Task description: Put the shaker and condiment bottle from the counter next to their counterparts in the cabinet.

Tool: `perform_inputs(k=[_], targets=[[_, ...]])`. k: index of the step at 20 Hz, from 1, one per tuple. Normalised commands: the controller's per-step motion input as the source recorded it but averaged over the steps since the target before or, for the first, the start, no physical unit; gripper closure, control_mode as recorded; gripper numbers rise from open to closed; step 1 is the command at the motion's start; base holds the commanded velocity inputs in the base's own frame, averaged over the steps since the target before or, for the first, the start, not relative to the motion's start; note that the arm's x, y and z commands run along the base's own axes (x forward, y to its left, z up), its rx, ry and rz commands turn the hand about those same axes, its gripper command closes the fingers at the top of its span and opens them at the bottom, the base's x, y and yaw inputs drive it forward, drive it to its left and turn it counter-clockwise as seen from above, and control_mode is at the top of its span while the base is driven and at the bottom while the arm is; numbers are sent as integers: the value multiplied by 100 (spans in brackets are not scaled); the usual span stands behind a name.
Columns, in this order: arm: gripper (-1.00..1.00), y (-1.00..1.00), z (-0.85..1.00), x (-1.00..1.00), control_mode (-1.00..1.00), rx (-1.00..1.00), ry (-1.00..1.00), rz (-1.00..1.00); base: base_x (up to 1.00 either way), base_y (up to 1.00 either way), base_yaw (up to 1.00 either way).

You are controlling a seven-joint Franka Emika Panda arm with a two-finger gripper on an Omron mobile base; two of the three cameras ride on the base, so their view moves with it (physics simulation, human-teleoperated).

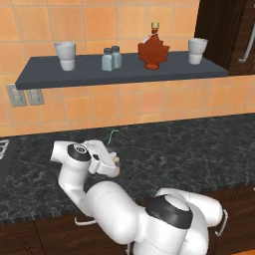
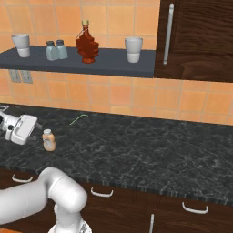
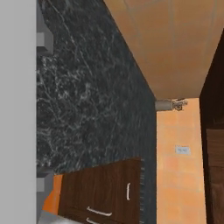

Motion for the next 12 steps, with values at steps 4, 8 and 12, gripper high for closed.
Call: perform_inputs(k=[4,8,12], targets=[[-100,5,-13,26,-100,1,26,0,0,0,0],[-100,5,0,13,-100,0,13,0,0,0,0],[-100,12,-3,19,-100,0,6,0,0,0,0]])
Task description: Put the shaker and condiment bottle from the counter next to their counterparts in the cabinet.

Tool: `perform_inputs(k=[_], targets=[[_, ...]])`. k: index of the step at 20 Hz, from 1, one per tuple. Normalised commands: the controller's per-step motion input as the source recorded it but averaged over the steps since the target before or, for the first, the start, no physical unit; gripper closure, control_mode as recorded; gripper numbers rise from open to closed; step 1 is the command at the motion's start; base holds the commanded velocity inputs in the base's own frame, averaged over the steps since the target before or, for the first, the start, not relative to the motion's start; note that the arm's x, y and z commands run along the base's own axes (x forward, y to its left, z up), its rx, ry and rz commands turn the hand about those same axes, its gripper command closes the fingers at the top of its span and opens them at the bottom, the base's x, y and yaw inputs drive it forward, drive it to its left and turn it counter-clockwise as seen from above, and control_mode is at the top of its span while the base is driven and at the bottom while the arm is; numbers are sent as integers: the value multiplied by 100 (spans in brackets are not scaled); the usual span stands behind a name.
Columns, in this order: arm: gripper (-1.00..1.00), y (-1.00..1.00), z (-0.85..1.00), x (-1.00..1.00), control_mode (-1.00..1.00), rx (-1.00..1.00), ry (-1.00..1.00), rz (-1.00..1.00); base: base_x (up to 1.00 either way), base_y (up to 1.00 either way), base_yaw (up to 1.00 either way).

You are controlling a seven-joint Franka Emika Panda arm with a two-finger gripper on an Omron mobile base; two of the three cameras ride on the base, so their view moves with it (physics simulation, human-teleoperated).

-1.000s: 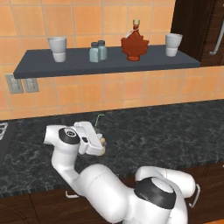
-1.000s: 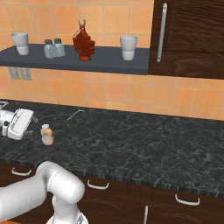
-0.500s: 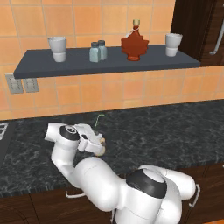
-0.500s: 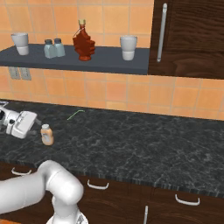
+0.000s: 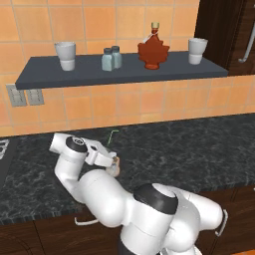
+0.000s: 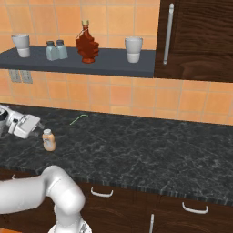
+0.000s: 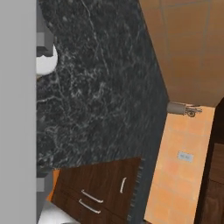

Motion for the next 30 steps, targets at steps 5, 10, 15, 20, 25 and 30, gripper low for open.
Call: perform_inputs(k=[5,10,15,20,25,30], targets=[[-100,8,-18,37,-100,0,0,0,0,0,0],[-100,0,-32,15,-100,-6,-6,0,0,0,0],[-100,0,-32,11,-100,-3,-3,0,0,0,0],[-100,1,-30,11,-100,0,0,0,0,0,0],[-100,0,-25,0,-100,0,-1,0,0,0,0],[100,0,-26,0,-100,0,0,0,0,0,0]])
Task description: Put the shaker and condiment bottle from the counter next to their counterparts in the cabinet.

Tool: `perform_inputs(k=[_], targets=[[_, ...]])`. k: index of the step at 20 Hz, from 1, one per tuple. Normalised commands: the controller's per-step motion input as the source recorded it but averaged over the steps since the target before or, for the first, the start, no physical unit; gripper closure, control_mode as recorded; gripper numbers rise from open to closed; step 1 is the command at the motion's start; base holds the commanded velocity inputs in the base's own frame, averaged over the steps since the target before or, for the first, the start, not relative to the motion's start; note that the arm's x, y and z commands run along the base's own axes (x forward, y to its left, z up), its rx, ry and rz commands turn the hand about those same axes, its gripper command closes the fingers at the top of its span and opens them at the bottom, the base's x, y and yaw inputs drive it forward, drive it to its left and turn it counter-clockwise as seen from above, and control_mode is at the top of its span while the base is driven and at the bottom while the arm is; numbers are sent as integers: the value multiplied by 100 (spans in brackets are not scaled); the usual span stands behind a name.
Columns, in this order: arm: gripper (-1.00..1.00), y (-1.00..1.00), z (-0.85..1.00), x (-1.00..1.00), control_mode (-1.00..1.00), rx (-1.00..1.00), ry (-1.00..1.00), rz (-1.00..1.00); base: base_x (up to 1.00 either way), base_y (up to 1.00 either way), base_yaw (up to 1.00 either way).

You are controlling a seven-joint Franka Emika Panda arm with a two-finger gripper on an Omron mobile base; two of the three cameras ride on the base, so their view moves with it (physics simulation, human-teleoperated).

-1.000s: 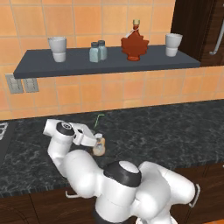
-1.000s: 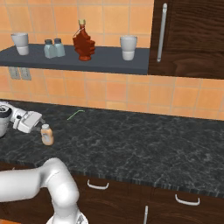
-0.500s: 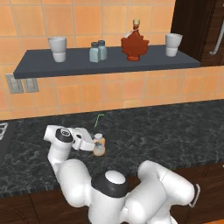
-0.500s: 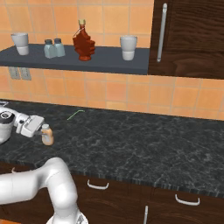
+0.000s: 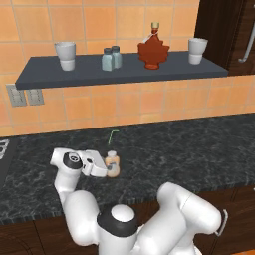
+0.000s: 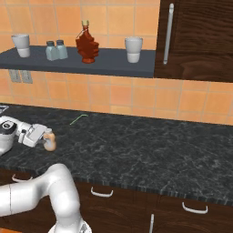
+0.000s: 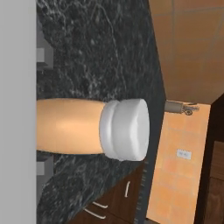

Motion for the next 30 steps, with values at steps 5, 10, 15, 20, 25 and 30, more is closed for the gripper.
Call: perform_inputs(k=[5,10,15,20,25,30], targets=[[100,0,-2,0,-100,0,0,0,0,0,0],[100,14,34,0,-100,1,0,0,0,0,0],[100,27,74,0,-100,0,1,4,0,0,0],[100,9,61,-1,-100,0,7,25,0,0,0],[100,0,53,-14,-100,0,1,39,0,0,0],[100,0,65,-28,-100,0,0,39,0,0,0]])
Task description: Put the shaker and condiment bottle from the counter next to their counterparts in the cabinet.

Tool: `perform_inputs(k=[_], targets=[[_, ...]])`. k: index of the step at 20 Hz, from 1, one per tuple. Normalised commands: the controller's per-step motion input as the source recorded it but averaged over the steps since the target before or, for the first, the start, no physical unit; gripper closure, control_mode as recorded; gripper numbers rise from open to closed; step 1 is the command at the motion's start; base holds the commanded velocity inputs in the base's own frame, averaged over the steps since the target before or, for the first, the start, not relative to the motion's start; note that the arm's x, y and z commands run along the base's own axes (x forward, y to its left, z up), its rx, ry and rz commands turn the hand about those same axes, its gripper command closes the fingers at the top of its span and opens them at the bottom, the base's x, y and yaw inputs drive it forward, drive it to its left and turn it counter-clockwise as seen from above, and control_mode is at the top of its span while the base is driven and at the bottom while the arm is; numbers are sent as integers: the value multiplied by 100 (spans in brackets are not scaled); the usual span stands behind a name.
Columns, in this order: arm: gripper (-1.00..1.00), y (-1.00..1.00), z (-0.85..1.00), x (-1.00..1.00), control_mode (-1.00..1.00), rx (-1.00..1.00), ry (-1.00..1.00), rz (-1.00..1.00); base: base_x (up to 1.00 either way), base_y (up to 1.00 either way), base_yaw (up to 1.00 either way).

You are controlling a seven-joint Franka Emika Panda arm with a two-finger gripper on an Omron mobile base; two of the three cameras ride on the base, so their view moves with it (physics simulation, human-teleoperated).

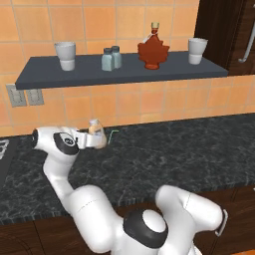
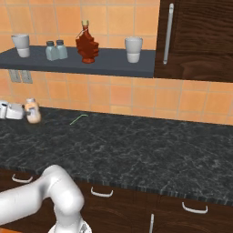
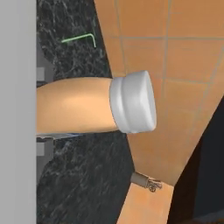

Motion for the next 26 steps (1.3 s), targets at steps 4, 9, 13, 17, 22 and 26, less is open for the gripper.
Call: perform_inputs(k=[4,9,13,17,22,26], targets=[[100,-2,81,-36,-100,0,-3,26,0,0,0],[100,-13,99,-32,-100,8,-12,17,0,0,0],[100,-27,100,-30,-100,16,-14,13,0,0,0],[100,-38,97,-37,-100,16,-12,13,0,0,0],[100,-58,66,-33,-100,24,-3,10,0,0,0],[100,-64,67,-25,-100,29,0,7,0,0,0]])
